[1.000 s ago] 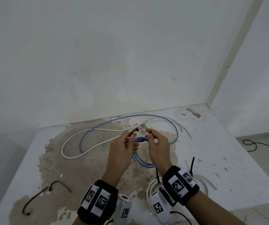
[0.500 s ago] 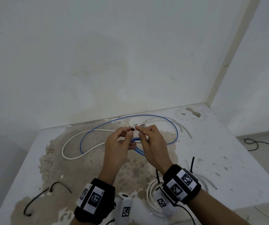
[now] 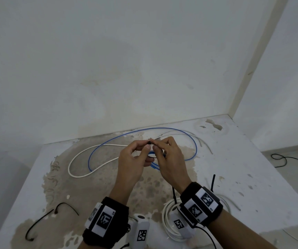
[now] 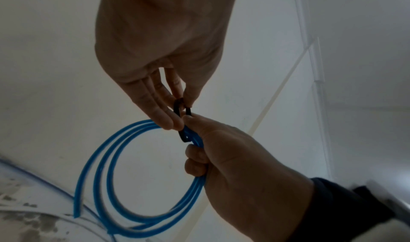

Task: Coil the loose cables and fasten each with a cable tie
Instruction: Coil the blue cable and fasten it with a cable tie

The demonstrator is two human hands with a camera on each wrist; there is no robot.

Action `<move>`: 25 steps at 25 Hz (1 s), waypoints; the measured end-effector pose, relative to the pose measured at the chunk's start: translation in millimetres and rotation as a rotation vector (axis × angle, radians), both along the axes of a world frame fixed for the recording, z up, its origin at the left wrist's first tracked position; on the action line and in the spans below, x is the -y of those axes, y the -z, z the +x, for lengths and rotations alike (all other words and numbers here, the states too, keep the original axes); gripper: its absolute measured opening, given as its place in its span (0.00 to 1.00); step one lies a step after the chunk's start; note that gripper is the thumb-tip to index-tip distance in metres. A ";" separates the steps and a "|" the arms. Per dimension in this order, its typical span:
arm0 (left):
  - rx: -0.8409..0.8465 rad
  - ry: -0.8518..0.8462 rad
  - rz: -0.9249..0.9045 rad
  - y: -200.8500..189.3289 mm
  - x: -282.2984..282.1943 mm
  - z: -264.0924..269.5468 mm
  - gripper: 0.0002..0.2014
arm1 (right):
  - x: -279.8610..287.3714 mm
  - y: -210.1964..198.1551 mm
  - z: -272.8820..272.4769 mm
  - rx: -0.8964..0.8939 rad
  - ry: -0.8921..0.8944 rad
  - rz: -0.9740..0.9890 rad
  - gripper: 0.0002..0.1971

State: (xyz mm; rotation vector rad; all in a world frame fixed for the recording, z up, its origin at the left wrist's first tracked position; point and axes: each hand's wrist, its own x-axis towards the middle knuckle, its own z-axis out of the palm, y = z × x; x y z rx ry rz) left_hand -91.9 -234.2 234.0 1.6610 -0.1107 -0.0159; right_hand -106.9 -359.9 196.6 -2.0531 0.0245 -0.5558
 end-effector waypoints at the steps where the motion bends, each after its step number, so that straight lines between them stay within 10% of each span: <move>1: 0.002 0.003 -0.002 -0.4 0.4 -0.2 0.08 | 0.4 0.8 0.4 0.005 0.001 0.004 0.15; 16: -0.009 0.042 0.048 -12.3 3.6 -4.8 0.06 | -3.8 -0.7 -2.9 0.137 -0.015 0.038 0.19; 25: 0.011 0.054 0.101 -14.0 7.1 -7.4 0.07 | -1.0 -9.5 -9.4 0.065 -0.021 0.379 0.13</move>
